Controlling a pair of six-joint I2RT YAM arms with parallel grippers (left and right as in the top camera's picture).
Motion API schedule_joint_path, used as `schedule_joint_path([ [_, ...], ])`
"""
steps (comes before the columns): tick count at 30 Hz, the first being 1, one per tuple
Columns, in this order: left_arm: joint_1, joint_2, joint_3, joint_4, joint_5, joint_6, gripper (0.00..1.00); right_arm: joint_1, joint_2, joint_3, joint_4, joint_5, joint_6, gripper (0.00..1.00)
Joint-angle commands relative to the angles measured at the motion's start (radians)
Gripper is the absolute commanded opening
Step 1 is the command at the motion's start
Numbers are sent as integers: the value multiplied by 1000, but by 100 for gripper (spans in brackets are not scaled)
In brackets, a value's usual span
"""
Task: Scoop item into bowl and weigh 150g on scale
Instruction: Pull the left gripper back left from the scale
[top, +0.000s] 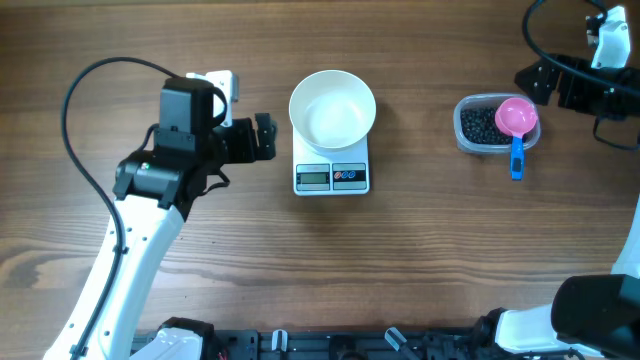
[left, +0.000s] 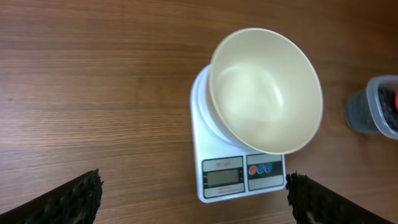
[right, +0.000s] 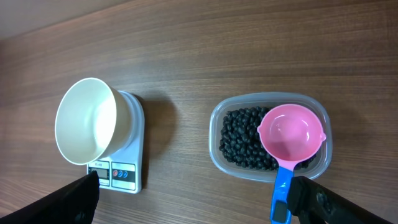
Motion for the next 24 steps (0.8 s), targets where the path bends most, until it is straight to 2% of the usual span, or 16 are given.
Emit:
schedule_joint_path([
  [1,21,1,1,4,-87,-16,100,2,10,-7,2,-12,7,100],
  [6,22,48,1,4,-244,-5,100,2,10,-7,2,-12,7,100],
  [8,22,91,1,2,-253,-5,100,2,10,-7,2,-12,7,100],
  [13,21,209,1,8,-215,-6,100,2,10,-7,2,-12,7,100],
  [15,21,256,1,20,-154,-9,100,2,10,-7,2,-12,7,100],
  [20,21,285,1,65,-117,-10,100,2,10,-7,2,-12,7,100],
  [23,20,285,1,5,-54,-11,100,2,10,-7,2,-12,7,100],
  [24,20,285,1,-35,-23,-56,100,2,10,-7,2,-12,7,100],
])
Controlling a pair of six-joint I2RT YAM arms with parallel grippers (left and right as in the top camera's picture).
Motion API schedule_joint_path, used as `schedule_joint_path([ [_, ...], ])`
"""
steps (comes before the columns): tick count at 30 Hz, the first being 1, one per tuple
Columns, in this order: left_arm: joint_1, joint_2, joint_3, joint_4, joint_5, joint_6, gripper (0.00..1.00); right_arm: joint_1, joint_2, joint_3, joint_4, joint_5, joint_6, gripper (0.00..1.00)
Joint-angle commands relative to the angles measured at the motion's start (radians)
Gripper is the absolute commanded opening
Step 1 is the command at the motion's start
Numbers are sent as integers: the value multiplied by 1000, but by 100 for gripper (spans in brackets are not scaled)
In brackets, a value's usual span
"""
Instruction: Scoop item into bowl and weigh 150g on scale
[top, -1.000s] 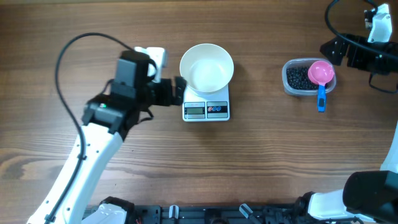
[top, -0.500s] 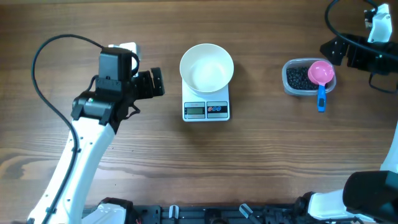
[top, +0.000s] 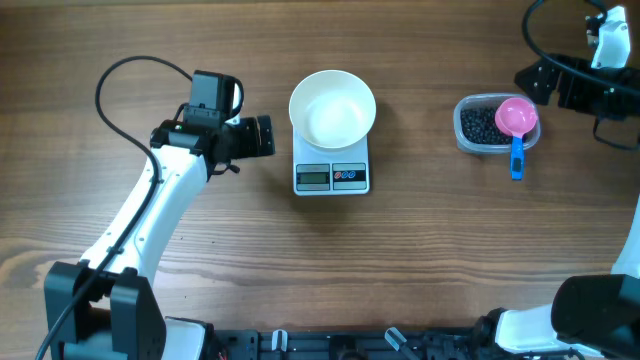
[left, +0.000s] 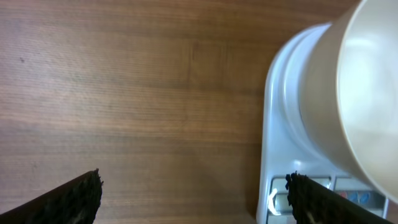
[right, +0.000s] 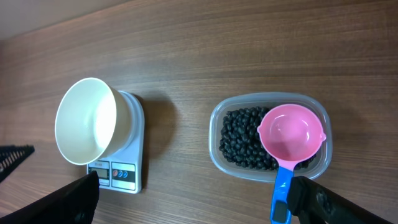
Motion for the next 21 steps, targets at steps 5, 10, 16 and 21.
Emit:
schedule_joint_path([
  [5,-89,3,0,-203,126,-322,100,2,10,-7,2,-12,7,100],
  [10,-315,2,0,-179,126,-359,100,2,10,-7,2,-12,7,100],
  [16,-475,2,0,-170,134,-368,100,2,10,-7,2,-12,7,100],
  [21,-492,2,0,-165,134,-369,100,2,10,-7,2,-12,7,100],
])
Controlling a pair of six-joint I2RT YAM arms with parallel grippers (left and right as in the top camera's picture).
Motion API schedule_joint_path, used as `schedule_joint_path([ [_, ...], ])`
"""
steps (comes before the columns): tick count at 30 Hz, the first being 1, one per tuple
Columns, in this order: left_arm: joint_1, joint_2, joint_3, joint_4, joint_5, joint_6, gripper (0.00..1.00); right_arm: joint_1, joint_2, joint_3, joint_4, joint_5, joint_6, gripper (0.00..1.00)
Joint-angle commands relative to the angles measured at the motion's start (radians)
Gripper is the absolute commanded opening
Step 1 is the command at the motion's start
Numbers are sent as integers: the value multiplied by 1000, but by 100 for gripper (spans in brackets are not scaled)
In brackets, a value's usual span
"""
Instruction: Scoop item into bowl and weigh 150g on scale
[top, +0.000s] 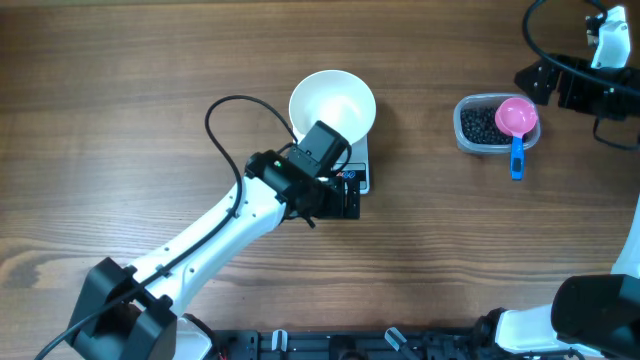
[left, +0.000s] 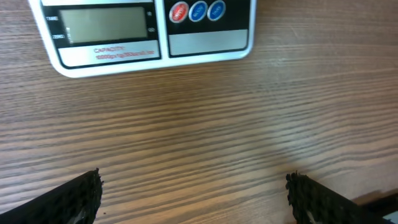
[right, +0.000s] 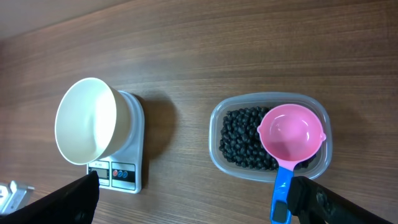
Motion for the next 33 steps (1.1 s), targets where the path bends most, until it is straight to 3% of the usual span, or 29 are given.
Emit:
schedule_joint_path([
  [1,-3,2,0,6,5,-17,100,2,10,-7,2,-12,7,100],
  [4,-8,2,0,26,25,2,100,2,10,-7,2,-12,6,100],
  [5,-8,2,0,43,19,62,100,2,10,-7,2,-12,7,100],
  [8,-8,4,0,103,32,317,100,2,10,-7,2,-12,7,100],
  [14,-8,71,0,77,105,800,100,2,10,-7,2,-12,7,100],
  [24,-4,185,0,109,98,1081,100,2,10,-7,2,-12,7,100],
  [33,40,264,0,212,94,1101,100,2,10,-7,2,-12,7,100],
])
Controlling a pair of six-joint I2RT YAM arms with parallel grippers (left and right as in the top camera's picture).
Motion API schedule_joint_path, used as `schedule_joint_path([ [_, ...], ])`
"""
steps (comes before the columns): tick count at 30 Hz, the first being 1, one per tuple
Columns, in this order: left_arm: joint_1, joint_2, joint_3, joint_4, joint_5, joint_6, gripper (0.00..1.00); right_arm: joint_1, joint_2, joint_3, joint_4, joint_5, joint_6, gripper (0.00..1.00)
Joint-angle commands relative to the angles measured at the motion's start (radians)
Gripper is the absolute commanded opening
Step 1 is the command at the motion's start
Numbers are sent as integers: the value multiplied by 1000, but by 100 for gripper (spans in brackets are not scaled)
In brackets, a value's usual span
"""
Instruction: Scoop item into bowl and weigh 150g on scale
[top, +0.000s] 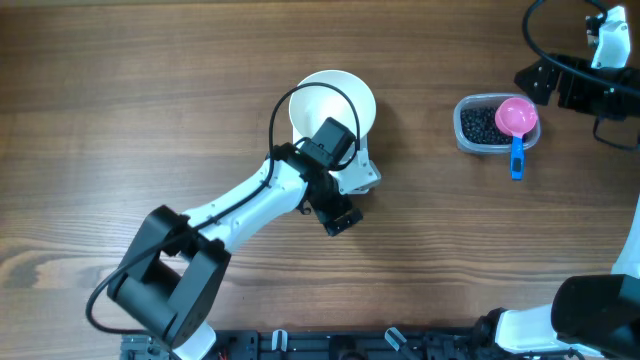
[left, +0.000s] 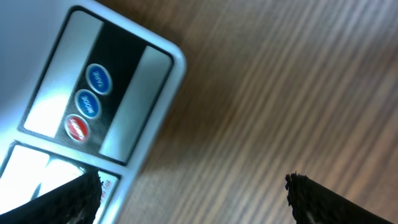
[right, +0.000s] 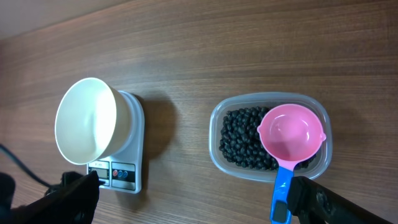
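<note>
The white bowl (top: 340, 95) stands on the white digital scale (top: 362, 174), with my left arm across both. My left gripper (top: 342, 216) hovers open at the scale's front right corner. Close under it in the left wrist view (left: 193, 200) are the scale's red and blue buttons (left: 87, 102) and bare wood between the fingers. A clear tub of black beans (top: 482, 126) sits to the right, the pink scoop (top: 517, 117) resting on it by its blue handle (right: 281, 193). My right gripper (right: 193, 205) hangs open high above the tub (right: 242, 146) and bowl (right: 84, 121).
The wooden table (top: 480, 260) stretches all round. My left arm's cable (top: 300, 95) loops over the bowl. The right arm's body (top: 580, 85) sits at the far right corner.
My left gripper has turned and come closer to the scale's button corner; it was square to the front of the scale before. Bowl, tub, scoop and right gripper are where they were.
My left gripper first hung open to the left of the scale, looking at bowl and scale. Then it was nearer the scale's left side, then in front of the display, and now at the button corner. The right arm stayed still throughout.
</note>
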Motion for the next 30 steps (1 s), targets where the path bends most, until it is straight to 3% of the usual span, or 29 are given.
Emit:
schedule_joint_path([
  [1,10,43,1,30,8,63,100,2,10,-7,2,-12,7,100],
  [30,-26,86,0,36,61,101,100,2,10,-7,2,-12,7,100],
])
